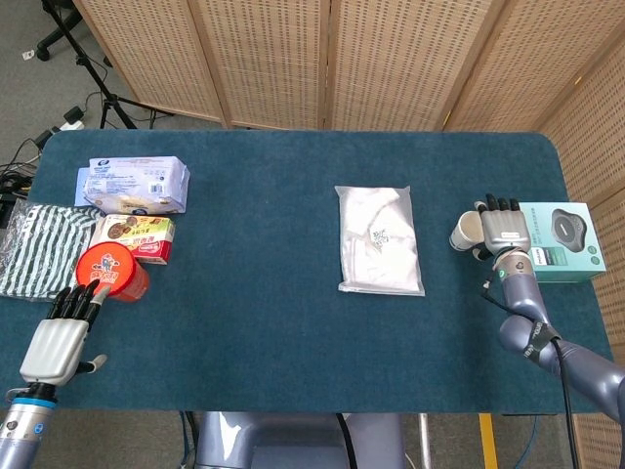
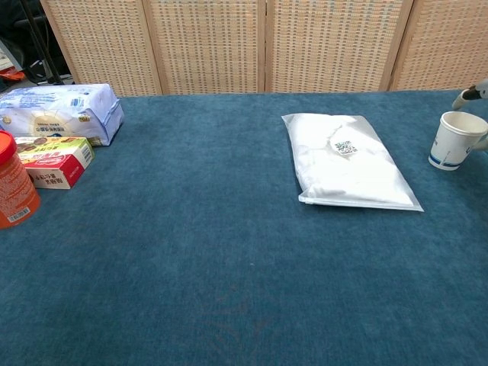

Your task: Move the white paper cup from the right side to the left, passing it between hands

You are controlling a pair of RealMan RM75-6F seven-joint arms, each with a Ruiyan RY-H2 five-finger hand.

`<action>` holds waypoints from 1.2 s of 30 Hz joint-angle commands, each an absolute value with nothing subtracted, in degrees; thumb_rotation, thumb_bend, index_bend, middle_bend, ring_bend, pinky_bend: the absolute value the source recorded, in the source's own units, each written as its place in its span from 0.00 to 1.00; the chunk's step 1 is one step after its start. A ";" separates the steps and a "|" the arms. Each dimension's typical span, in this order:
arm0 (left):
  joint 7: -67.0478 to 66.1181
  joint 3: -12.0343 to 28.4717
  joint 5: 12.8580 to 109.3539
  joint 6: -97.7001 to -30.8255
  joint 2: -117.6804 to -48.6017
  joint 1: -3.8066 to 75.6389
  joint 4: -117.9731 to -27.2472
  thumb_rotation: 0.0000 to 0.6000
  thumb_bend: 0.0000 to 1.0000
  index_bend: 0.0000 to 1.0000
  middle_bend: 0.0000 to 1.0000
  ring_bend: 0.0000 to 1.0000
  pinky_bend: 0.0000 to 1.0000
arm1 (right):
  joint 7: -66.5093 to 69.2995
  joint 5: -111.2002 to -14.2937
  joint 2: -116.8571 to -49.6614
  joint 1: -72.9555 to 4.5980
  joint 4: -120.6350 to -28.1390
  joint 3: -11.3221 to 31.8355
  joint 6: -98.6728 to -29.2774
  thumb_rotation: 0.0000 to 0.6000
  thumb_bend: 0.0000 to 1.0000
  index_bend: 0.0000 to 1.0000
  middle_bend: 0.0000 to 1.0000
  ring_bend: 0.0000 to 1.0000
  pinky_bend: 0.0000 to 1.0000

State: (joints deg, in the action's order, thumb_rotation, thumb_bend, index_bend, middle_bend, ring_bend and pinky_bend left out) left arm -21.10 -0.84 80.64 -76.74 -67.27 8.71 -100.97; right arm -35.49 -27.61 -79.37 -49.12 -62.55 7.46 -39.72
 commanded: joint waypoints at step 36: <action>-20.65 -0.89 81.27 -77.67 -66.97 8.58 -101.05 1.00 0.07 0.00 0.00 0.00 0.00 | -42.06 -26.23 -74.82 -52.65 -75.72 7.84 -50.28 1.00 0.36 0.28 0.00 0.00 0.00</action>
State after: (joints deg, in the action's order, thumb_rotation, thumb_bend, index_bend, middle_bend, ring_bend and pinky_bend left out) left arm -20.61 -0.93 81.30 -77.61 -66.99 8.61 -101.08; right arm -39.87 -27.29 -75.89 -51.55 -73.15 7.45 -48.24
